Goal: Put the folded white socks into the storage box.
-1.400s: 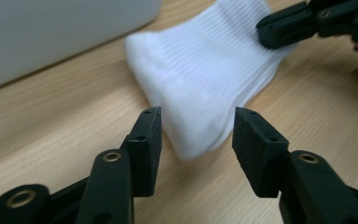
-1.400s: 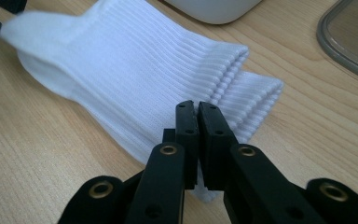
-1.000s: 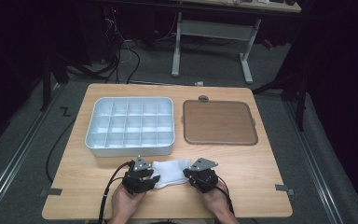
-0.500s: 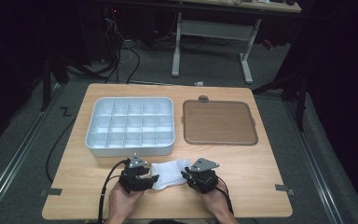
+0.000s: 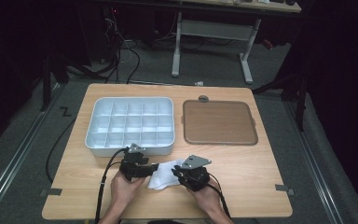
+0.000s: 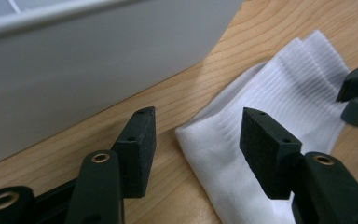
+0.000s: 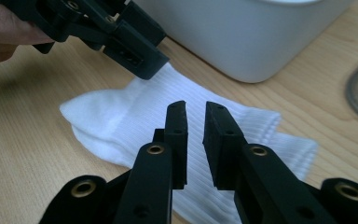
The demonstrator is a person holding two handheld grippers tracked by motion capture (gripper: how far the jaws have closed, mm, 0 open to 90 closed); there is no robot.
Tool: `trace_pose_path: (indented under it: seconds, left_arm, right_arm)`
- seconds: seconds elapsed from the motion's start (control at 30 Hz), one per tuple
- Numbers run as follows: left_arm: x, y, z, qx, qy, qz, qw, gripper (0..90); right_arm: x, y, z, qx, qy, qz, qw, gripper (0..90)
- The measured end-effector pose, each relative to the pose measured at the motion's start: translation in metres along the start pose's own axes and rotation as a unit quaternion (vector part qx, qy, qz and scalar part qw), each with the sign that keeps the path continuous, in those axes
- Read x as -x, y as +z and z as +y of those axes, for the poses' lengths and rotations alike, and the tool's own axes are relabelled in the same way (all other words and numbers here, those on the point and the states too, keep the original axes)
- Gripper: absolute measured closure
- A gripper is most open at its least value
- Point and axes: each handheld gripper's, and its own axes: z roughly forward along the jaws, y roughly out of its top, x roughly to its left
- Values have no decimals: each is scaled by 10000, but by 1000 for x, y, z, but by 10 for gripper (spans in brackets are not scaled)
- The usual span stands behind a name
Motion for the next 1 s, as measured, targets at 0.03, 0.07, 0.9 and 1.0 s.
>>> trace_pose_path:
  seconds: [0.03, 0.07, 0.9, 1.0]
  left_arm:
    - [-1, 2, -1, -22, -14, 16, 10000, 467]
    - [-1, 3, -1, -21, -38, 17, 10000, 466]
    - [-2, 8, -11, -219, -78, -89, 9997, 699]
    - [-4, 6, -12, -166, -171, -209, 9995, 772]
  right_arm:
    - [-1, 2, 0, -25, 1, 21, 10000, 808]
    - [-2, 7, -1, -57, 15, 61, 10000, 812]
    - [-10, 25, -16, -230, -61, 78, 9997, 830]
    - [-9, 25, -17, -223, -58, 76, 9997, 830]
